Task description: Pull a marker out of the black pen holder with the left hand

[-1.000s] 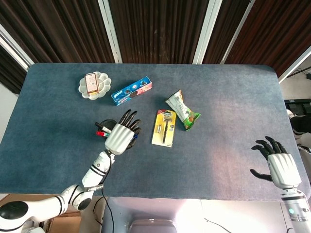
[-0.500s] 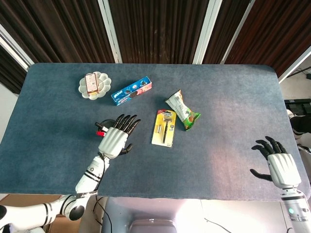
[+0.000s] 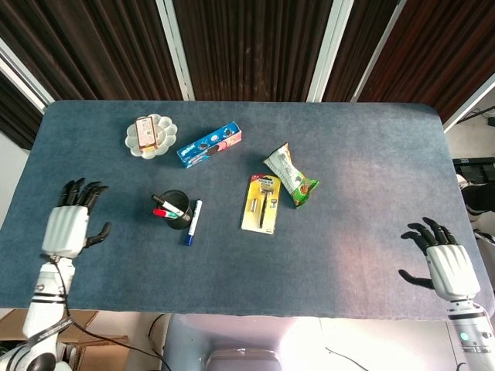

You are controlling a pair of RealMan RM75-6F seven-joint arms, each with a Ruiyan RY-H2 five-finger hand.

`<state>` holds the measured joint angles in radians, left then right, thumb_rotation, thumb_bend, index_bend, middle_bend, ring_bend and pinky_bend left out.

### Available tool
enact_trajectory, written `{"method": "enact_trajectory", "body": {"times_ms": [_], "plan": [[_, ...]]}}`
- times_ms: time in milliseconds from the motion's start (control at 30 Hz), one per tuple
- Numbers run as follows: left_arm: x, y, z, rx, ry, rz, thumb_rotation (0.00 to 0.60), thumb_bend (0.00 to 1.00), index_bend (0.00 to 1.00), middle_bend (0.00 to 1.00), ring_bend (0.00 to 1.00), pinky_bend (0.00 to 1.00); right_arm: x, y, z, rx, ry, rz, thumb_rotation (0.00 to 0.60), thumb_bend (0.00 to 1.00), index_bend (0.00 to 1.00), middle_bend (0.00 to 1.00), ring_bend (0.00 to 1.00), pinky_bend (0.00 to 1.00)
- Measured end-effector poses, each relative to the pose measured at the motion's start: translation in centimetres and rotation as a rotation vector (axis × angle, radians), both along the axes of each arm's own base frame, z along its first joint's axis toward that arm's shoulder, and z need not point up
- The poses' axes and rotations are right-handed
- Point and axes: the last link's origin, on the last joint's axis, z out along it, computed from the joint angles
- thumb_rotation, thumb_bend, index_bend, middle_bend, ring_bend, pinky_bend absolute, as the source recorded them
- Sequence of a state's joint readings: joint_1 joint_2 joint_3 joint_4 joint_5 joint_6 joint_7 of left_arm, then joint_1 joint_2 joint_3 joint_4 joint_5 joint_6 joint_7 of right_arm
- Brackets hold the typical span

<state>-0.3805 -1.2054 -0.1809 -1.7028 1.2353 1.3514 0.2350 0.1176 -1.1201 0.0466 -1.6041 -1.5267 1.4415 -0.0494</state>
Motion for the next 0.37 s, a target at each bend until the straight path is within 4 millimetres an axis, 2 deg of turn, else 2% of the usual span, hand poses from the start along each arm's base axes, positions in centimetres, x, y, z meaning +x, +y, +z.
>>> {"method": "enact_trajectory", "body": {"times_ms": [100, 200, 367], "plan": [[-3.8, -2.5, 1.2, 0.004, 0.067, 0.059, 0.600, 0.31, 0.20, 0.13, 0.00, 0.00, 0.0, 0.0, 0.0, -0.001, 0.001, 0.000, 0.600, 0.21, 0.47, 0.34, 0.15, 0.30], [-6.3, -5.5, 1.8, 0.005, 0.090, 0.108, 0.600, 0.31, 0.20, 0.12, 0.00, 0.00, 0.0, 0.0, 0.0, -0.001, 0.003, 0.000, 0.600, 0.21, 0.47, 0.34, 0.15, 0.30], [-8.0, -9.4, 2.3, 0.045, 0.085, 0.137, 0.600, 0.31, 0.19, 0.12, 0.00, 0.00, 0.1, 0.0, -0.1, 0.001, 0.006, 0.000, 0.600, 0.21, 0.47, 0.34, 0.15, 0.30]]}}
